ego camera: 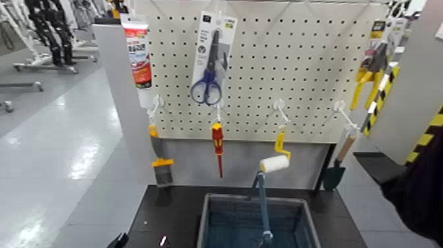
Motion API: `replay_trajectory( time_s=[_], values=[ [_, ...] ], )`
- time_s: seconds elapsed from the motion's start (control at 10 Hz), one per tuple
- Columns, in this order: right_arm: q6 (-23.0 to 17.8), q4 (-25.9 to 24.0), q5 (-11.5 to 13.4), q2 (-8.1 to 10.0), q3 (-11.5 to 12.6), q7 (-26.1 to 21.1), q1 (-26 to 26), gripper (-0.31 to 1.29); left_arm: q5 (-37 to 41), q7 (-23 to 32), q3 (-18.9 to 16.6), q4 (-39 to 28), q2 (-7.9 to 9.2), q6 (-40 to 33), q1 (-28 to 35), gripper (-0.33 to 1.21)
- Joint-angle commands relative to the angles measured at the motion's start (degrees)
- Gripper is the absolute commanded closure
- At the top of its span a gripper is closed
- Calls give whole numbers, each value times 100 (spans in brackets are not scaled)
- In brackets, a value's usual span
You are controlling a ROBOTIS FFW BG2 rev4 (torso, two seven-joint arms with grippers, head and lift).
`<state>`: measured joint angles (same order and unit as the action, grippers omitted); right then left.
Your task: Put the blue scissors into the crate.
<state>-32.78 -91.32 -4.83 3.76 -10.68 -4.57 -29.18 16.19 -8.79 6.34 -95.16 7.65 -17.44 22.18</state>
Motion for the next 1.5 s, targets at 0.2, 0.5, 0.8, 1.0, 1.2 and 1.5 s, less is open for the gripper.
replay_trajectory(
  time_s=[0.2, 0.5, 0.8, 1.0, 1.2, 1.5],
  values=[
    [0, 0, 0, 2, -4, 0, 0, 9, -28, -8, 8, -2, 26, 4, -12, 11],
    [0, 0, 0, 2, -4, 0, -8, 9, -19, -8, -1, -2, 26, 4, -12, 11],
    [0, 0, 0, 2, -4, 0, -8, 9, -160, -26, -18, -99, 61, 144, -65, 11],
    [0, 0, 0, 2, -4, 0, 0, 9, -292, -61, -45, -275, 97, 391, -161, 11],
    [0, 9, 0, -6, -4, 0, 0, 9, -336, -369, -221, -521, 97, 821, -381, 10],
    [9, 9, 0, -15, -13, 0, 0, 9, -300, -1090, -432, -706, 88, 1278, -935, 10]
  ],
)
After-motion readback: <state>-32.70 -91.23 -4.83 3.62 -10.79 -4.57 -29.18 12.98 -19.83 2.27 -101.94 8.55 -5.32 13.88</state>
